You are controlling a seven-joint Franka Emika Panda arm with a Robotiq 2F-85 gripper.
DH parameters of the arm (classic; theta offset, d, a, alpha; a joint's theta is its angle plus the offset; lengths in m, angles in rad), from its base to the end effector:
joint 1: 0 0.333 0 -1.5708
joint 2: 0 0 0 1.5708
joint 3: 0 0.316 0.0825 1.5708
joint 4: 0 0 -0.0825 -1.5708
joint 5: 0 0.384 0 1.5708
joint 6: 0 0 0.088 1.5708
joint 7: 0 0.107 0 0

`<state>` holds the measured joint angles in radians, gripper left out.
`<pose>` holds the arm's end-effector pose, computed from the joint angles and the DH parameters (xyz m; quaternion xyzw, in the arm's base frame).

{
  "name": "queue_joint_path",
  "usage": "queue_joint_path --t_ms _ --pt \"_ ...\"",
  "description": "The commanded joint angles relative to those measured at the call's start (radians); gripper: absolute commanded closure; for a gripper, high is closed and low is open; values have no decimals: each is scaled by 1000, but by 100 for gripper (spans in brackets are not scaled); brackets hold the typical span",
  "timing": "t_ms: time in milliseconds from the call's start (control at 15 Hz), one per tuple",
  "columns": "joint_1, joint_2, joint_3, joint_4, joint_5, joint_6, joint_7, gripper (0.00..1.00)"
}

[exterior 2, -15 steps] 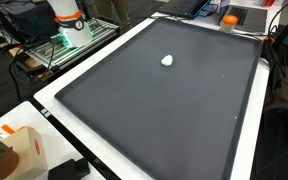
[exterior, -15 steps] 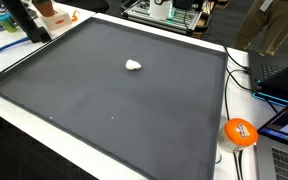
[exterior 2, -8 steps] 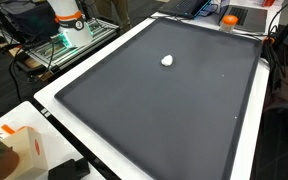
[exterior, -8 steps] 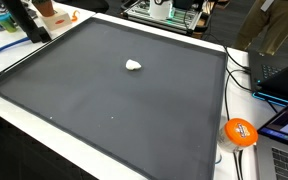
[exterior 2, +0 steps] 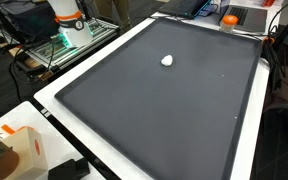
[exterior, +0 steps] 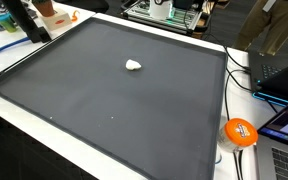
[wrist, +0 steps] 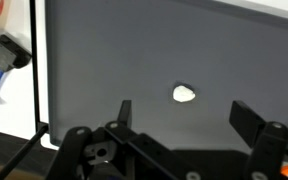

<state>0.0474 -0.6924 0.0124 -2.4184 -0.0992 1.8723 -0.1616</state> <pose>0.3564 0.0146 0.5584 0.9887 0.1201 0.0701 0.0560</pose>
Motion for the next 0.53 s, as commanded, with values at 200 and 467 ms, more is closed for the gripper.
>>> queue_joint_path --t_ms 200,467 --pt "31 253 17 7 52 247 60 0" --pt "27 290 24 -6 34 257 74 0"
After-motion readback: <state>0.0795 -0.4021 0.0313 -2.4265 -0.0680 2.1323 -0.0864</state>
